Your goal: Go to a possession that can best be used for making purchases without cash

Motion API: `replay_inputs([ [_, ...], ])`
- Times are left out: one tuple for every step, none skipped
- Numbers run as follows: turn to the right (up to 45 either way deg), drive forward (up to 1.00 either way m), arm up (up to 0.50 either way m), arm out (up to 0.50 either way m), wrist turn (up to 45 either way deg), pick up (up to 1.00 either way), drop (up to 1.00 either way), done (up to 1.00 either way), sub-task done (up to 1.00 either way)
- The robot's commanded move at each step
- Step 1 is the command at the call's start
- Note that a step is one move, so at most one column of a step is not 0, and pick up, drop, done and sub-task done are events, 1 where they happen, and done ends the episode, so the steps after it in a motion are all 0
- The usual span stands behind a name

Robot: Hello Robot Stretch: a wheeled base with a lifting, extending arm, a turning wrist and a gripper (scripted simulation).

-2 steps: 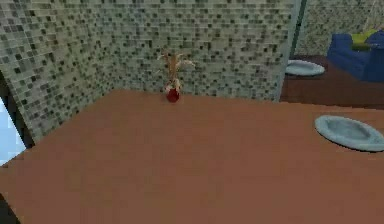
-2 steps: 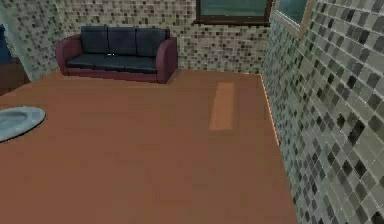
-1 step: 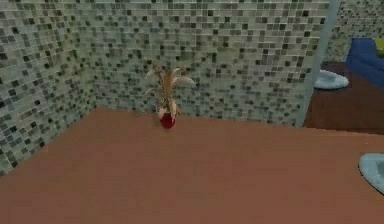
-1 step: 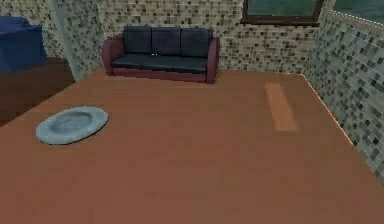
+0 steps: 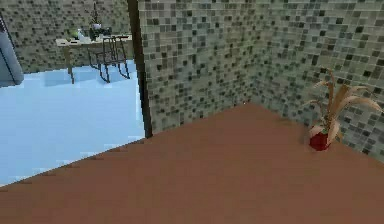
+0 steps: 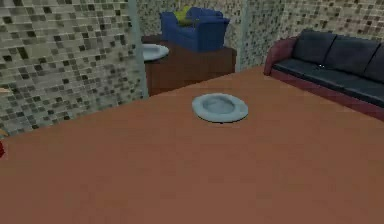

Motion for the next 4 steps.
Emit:
replay_inputs([
  [-36.0,0.0,0.0,0.0,0.0,0.0,0.0,0.0,0.0],
  [0.0,0.75,0.0,0.0,0.0,0.0,0.0,0.0,0.0],
  [-45.0,0.0,0.0,0.0,0.0,0.0,0.0,0.0,0.0],
  [-21.0,0.0,0.0,0.0,0.0,0.0,0.0,0.0,0.0],
])
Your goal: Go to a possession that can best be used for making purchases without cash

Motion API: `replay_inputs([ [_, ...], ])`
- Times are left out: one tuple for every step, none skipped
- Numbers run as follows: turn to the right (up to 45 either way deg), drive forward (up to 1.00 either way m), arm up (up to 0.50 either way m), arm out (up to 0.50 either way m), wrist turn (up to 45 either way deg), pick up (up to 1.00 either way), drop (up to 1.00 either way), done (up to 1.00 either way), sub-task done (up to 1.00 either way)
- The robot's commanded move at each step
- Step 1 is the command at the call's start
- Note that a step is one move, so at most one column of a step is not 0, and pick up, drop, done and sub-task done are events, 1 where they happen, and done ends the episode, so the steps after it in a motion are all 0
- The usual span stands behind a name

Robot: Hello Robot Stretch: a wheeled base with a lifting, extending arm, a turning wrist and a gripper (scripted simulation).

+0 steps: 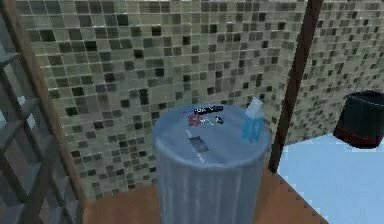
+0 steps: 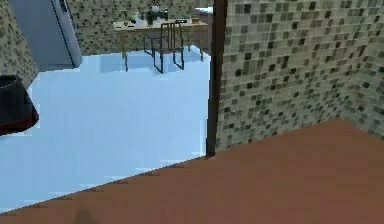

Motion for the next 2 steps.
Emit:
replay_inputs([
  [0.0,1.0,0.0,0.0,0.0,0.0,0.0,0.0,0.0],
  [0.0,0.0,0.0,0.0,0.0,0.0,0.0,1.0,0.0],
])
